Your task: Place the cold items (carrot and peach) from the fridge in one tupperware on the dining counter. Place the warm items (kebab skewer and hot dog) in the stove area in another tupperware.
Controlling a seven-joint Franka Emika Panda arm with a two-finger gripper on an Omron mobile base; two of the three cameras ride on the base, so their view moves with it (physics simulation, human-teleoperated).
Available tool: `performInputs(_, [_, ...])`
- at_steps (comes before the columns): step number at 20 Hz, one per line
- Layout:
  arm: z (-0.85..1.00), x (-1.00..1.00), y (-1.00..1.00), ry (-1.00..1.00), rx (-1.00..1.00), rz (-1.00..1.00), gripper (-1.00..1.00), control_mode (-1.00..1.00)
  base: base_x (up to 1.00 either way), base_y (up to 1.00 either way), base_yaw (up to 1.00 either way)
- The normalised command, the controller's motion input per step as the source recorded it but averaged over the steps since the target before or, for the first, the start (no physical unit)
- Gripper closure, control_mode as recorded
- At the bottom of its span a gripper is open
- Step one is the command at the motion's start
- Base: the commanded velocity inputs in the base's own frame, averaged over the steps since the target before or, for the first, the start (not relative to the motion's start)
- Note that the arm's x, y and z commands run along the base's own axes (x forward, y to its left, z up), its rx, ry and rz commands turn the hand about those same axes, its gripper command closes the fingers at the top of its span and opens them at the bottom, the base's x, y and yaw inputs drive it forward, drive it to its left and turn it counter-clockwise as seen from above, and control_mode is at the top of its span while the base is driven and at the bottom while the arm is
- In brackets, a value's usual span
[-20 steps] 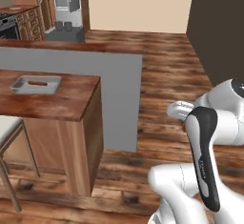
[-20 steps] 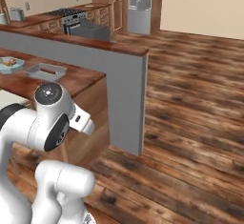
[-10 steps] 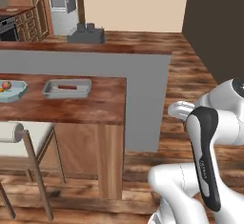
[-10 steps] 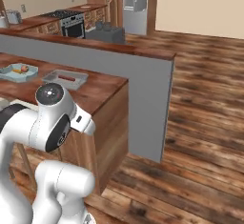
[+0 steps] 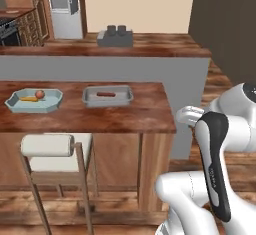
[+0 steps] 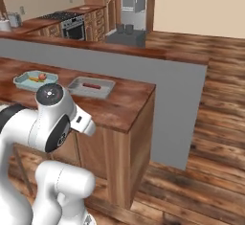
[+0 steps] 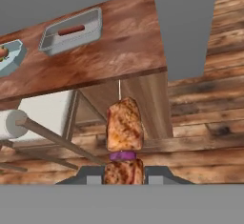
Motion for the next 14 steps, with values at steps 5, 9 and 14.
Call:
performInputs(5, [0.0, 0.0, 0.0, 0.0, 0.0, 0.0, 1.0, 1.0, 0.26, 0.6, -0.17])
performInputs(9, [0.0, 0.0, 0.0, 0.0, 0.0, 0.0, 1.0, 1.0, 0.29, 0.59, -0.18])
performInputs(14, [0.0, 0.0, 0.0, 0.0, 0.0, 0.0, 1.0, 1.0, 0.53, 0.29, -0.15])
